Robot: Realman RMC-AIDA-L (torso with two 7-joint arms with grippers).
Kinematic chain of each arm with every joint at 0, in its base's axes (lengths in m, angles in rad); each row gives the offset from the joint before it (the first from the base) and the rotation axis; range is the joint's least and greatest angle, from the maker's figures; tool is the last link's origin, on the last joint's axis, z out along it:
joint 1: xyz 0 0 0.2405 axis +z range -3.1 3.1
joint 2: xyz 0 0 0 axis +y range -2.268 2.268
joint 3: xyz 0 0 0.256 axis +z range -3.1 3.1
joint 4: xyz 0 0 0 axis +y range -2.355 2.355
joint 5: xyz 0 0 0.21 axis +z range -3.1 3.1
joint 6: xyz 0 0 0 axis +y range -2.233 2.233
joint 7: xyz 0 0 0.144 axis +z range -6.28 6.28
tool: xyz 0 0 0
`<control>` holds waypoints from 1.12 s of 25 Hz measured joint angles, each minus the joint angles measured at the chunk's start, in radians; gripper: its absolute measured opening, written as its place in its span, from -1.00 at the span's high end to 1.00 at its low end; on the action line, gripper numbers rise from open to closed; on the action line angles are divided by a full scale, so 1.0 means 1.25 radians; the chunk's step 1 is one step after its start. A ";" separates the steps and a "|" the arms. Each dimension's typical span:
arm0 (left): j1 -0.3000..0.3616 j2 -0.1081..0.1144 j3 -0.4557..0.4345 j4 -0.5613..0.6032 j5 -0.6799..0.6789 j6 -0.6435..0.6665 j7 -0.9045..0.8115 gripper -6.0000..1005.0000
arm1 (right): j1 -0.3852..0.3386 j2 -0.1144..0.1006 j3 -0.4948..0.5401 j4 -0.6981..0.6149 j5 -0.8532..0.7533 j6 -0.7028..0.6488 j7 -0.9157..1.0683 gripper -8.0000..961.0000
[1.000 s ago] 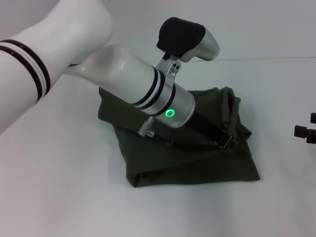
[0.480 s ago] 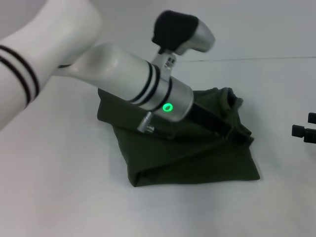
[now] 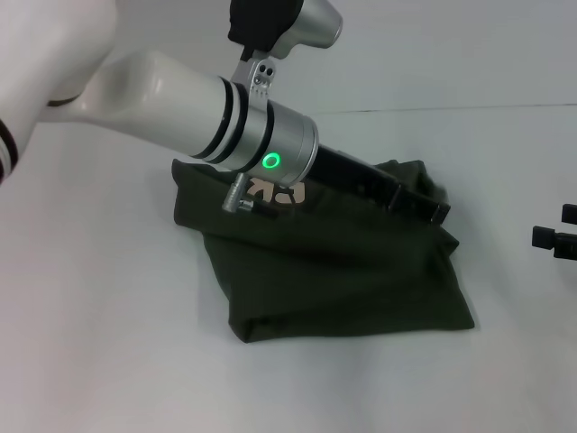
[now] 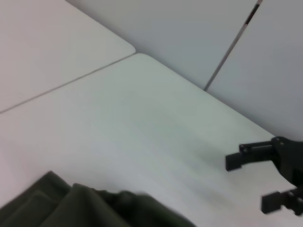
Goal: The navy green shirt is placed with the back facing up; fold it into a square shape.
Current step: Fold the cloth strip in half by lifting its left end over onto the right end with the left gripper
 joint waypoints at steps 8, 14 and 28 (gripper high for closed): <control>-0.012 -0.011 -0.001 0.002 0.002 0.118 0.011 -0.84 | 0.006 0.000 0.000 0.000 0.000 0.007 0.001 -0.92; 0.058 -0.003 -0.191 0.056 -0.006 0.050 0.025 -0.84 | 0.013 0.001 0.000 -0.001 0.002 0.010 0.001 -0.92; 0.214 0.058 -0.424 -0.040 -0.007 -0.114 -0.044 -0.84 | 0.041 0.015 -0.042 0.003 0.000 0.042 -0.003 -0.92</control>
